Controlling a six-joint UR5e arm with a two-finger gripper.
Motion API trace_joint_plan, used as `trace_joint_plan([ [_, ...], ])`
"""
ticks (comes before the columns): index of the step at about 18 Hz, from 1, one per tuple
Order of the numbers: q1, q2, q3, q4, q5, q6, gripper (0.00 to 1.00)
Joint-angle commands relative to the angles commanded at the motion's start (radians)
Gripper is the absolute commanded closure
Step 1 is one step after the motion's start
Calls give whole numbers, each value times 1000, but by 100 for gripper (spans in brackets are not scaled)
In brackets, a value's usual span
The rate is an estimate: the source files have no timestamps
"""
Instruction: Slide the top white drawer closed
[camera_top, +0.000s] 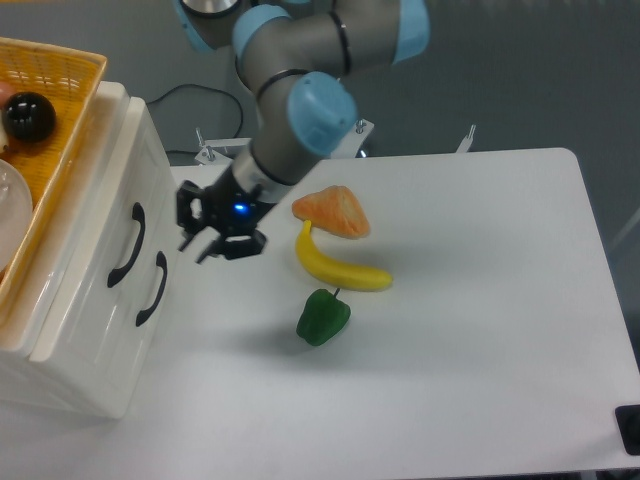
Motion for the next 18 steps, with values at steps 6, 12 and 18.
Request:
trace_joint_plan([
  [6, 159, -11, 29, 0, 155, 146, 30],
  [12, 301, -90, 25, 0, 313, 463, 0],
  [18, 399, -140, 32, 27, 480, 712, 0],
])
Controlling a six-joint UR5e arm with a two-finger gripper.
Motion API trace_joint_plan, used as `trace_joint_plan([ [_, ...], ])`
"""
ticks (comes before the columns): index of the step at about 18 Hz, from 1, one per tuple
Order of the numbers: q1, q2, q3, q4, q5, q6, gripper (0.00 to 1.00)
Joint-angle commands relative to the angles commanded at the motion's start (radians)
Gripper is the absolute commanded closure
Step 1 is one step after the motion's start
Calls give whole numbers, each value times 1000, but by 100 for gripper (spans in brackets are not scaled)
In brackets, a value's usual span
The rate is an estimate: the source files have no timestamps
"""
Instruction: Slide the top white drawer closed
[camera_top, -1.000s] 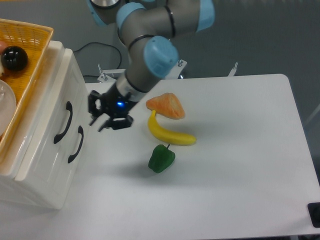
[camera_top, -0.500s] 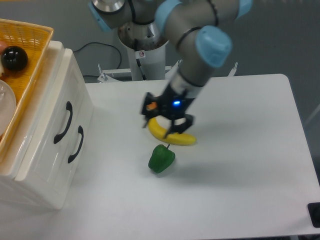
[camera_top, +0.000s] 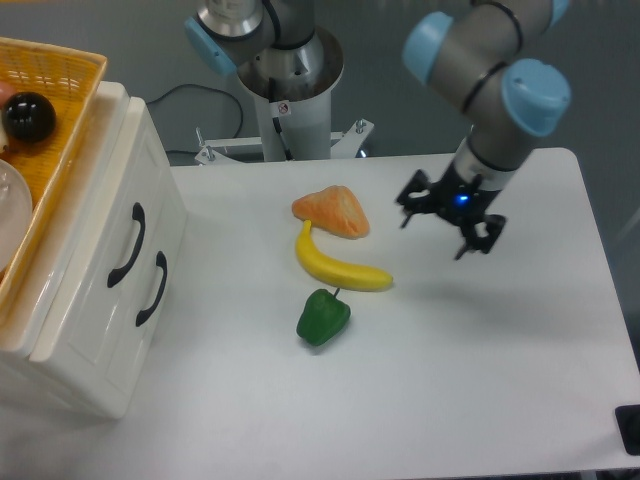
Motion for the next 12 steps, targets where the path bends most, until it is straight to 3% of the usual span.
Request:
trace_joint_plan([
  [4, 6, -35, 15, 117, 76, 149, 0],
  [7, 6, -64, 70, 120, 114, 164, 0],
  [12, -3, -72, 77, 123, 127, 223, 0],
])
